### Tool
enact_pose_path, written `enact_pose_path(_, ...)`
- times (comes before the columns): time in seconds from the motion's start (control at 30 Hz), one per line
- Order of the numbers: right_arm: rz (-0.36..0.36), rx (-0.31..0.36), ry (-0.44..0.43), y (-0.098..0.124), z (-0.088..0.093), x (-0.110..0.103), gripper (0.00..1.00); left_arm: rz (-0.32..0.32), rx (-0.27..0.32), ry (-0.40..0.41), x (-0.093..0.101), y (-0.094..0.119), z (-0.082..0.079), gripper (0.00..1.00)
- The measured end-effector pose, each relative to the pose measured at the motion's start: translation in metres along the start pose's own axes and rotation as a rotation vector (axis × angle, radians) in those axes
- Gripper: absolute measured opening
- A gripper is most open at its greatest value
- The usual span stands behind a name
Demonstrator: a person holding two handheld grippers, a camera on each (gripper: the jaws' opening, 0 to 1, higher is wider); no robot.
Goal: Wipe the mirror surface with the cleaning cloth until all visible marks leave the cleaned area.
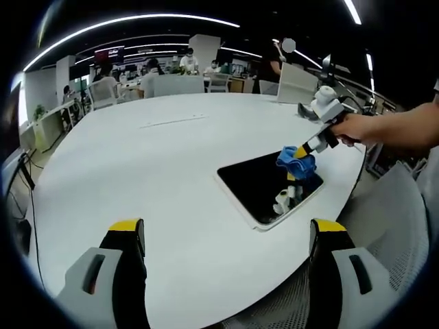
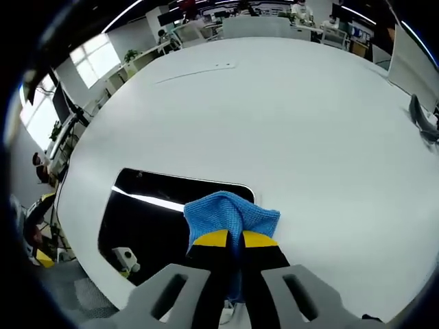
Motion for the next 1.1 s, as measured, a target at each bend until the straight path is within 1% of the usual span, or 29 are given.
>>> enact_pose_path(0.1, 0.002, 0.001, 0.003, -0.003, -0.005, 0.001, 0.00, 0.004, 0.006, 0.002, 0.002, 0.001, -0.001, 0.99)
enact_pose_path(0.37, 0.012, 0.001, 0.022, -0.013, -0.021, 0.005, 0.00, 0.000, -0.014, -0.015, 0.003, 0.003, 0.004, 0.99)
enact_pose_path(0.43, 0.014, 0.006, 0.021, -0.014, -0.022, 0.006, 0.00, -0.005, -0.006, -0.009, 0.003, 0.004, 0.003, 0.99)
enact_pose_path(0.5, 0.020, 0.009, 0.024, -0.018, -0.028, 0.006, 0.00, -0.010, 0.003, 0.007, 0.002, 0.004, 0.003, 0.99)
enact_pose_path(0.57, 0.029, 0.004, 0.028, -0.021, -0.033, 0.005, 0.00, -0.010, -0.004, 0.009, 0.002, 0.005, 0.003, 0.99)
enact_pose_path(0.6, 0.031, 0.005, 0.028, -0.021, -0.034, 0.005, 0.00, -0.011, -0.012, 0.001, 0.001, 0.005, 0.004, 0.99)
enact_pose_path(0.67, 0.033, 0.007, 0.019, -0.023, -0.035, 0.006, 0.00, -0.013, -0.010, -0.003, 0.001, 0.005, 0.002, 0.99)
enact_pose_path(0.8, 0.037, 0.024, 0.043, -0.023, -0.034, 0.006, 0.00, -0.027, 0.006, 0.003, -0.002, 0.007, -0.003, 0.99)
enact_pose_path(1.1, 0.022, 0.016, 0.057, -0.021, -0.035, 0.007, 0.00, -0.054, 0.010, 0.018, -0.004, 0.009, -0.003, 0.99)
Point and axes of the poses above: the point that each gripper's makers call its tool centre point, and the gripper's own axes: y roughly backward along the fingers, x roughly to its right, z roughly out of its underside, the point moved 7 cm from there along y, roughly backward along the fingers, and after that the axes turned 4 degrees about x, right-handed, at the moved point
